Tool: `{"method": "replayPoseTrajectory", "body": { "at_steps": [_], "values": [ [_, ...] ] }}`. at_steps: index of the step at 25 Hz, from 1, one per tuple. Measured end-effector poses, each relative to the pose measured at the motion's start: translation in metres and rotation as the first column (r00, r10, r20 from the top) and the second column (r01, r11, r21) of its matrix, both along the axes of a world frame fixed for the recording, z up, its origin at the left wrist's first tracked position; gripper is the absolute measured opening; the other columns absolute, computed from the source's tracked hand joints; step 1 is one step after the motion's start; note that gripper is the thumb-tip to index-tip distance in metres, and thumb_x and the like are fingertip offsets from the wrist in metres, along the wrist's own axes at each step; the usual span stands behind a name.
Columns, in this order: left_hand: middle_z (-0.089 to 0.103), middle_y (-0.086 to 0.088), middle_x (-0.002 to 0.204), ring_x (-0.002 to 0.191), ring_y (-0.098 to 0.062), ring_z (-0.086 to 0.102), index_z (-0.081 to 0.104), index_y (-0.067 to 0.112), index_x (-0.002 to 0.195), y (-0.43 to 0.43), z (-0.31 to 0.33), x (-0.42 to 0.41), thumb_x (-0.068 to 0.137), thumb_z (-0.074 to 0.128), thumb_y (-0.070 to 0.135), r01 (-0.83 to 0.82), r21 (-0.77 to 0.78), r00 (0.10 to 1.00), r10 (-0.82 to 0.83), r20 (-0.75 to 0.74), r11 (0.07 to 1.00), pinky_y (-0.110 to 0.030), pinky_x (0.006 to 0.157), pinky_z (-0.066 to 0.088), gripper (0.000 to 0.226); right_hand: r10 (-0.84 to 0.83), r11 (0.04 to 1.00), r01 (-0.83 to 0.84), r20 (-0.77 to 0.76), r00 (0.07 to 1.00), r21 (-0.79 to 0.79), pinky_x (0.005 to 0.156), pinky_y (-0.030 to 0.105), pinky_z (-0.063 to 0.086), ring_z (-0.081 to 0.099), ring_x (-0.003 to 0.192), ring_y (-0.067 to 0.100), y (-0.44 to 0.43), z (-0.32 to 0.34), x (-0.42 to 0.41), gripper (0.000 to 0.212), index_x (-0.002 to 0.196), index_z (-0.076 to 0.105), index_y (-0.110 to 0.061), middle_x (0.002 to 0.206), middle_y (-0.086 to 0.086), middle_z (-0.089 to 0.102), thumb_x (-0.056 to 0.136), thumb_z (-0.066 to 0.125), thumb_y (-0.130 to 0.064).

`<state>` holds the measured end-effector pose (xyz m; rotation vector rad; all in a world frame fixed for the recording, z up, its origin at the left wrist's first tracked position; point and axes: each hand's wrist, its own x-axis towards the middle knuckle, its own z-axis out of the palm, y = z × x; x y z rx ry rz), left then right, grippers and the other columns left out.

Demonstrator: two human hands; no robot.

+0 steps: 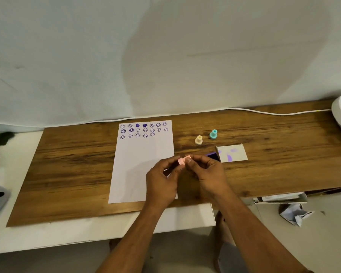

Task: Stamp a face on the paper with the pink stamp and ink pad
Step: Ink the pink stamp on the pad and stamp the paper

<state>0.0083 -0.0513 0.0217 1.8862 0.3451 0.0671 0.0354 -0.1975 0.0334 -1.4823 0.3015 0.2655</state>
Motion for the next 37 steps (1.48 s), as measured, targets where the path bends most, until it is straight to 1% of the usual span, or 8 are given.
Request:
{"method": "replayPoseTrajectory", "body": {
  "at_steps": [4,7,9,13,18,23,28,37],
  "values": [
    [0.071,0.035,0.096,0.094,0.014,0.068,0.072,0.049,0.101,0.008,0.002,0.003,0.085,0.08,0.032,-0.007,-0.117,0.999,0.003,-0.032,0.993,0.0,0.072,0.049,0.025,0.007,1.0,-0.007,-0.03,1.0,0.006,0.092,0.033,0.06,0.075,0.105,0.013,0.005,0.004,-0.003,0.017,0.106,0.08,-0.029,0.104,-0.008,0.082,0.09,0.077,-0.023],
    [0.078,0.026,0.1,0.098,0.006,0.072,0.08,0.039,0.103,0.014,-0.003,0.005,0.085,0.081,0.03,-0.08,-0.233,0.996,0.069,-0.053,0.969,-0.011,0.083,0.055,0.02,-0.071,0.997,0.071,-0.033,0.997,0.0,0.091,0.033,0.06,0.073,0.104,0.011,0.005,0.008,0.002,0.018,0.101,0.079,-0.036,0.102,-0.013,0.081,0.09,0.077,-0.022],
    [0.079,0.021,0.104,0.101,0.004,0.072,0.081,0.031,0.11,0.024,-0.004,0.007,0.086,0.081,0.029,-0.133,-0.26,0.991,0.121,-0.06,0.956,-0.012,0.085,0.054,0.024,-0.14,0.974,0.149,0.064,0.988,-0.171,0.085,0.029,0.06,0.068,0.102,0.005,-0.01,0.011,0.011,0.021,0.105,0.076,-0.039,0.103,-0.018,0.077,0.091,0.077,-0.024],
    [0.073,0.027,0.098,0.09,0.004,0.071,0.076,0.034,0.113,0.054,-0.009,0.01,0.085,0.082,0.027,-0.209,-0.109,0.977,0.204,-0.063,0.972,-0.005,0.078,0.049,0.03,0.066,0.73,0.116,0.238,0.969,-0.673,0.08,0.027,0.055,0.062,0.103,0.01,-0.049,0.007,0.02,0.025,0.12,0.073,-0.031,0.11,-0.009,0.068,0.096,0.073,-0.036],
    [0.074,0.012,0.104,0.091,0.0,0.068,0.077,0.027,0.113,0.059,-0.016,0.009,0.084,0.083,0.025,-0.209,-0.024,0.975,0.206,-0.085,0.978,-0.02,0.089,0.049,0.03,0.353,0.502,0.015,0.221,0.909,-0.865,0.085,0.036,0.054,0.055,0.107,0.016,-0.043,-0.012,0.02,0.02,0.119,0.07,-0.024,0.112,-0.005,0.072,0.102,0.064,-0.033],
    [0.073,0.012,0.105,0.091,0.001,0.067,0.077,0.027,0.114,0.058,-0.016,0.01,0.084,0.083,0.025,-0.206,0.013,0.976,0.206,-0.071,0.979,-0.01,0.08,0.046,0.03,0.431,0.329,0.03,0.178,0.885,-0.944,0.089,0.038,0.051,0.057,0.112,0.026,-0.035,-0.023,0.017,0.026,0.121,0.073,-0.015,0.12,0.005,0.075,0.096,0.072,-0.024],
    [0.073,0.011,0.105,0.089,0.003,0.066,0.077,0.028,0.113,0.059,-0.015,0.011,0.084,0.083,0.026,-0.216,0.022,0.973,0.217,-0.073,0.976,-0.009,0.08,0.046,0.029,0.483,0.231,0.018,0.13,0.866,-0.973,0.091,0.037,0.051,0.057,0.116,0.026,-0.035,-0.019,0.019,0.035,0.124,0.072,-0.015,0.124,0.005,0.074,0.09,0.08,-0.022],
    [0.076,0.006,0.109,0.093,-0.004,0.069,0.078,0.022,0.116,0.061,-0.011,0.011,0.085,0.083,0.023,-0.234,0.008,0.971,0.234,-0.049,0.972,-0.019,0.089,0.05,0.032,0.783,0.155,-0.169,0.017,0.622,-0.973,0.093,0.034,0.05,0.056,0.114,0.019,-0.063,0.003,0.055,0.031,0.128,0.072,-0.017,0.125,0.002,0.074,0.098,0.071,-0.023]
  ]
}}
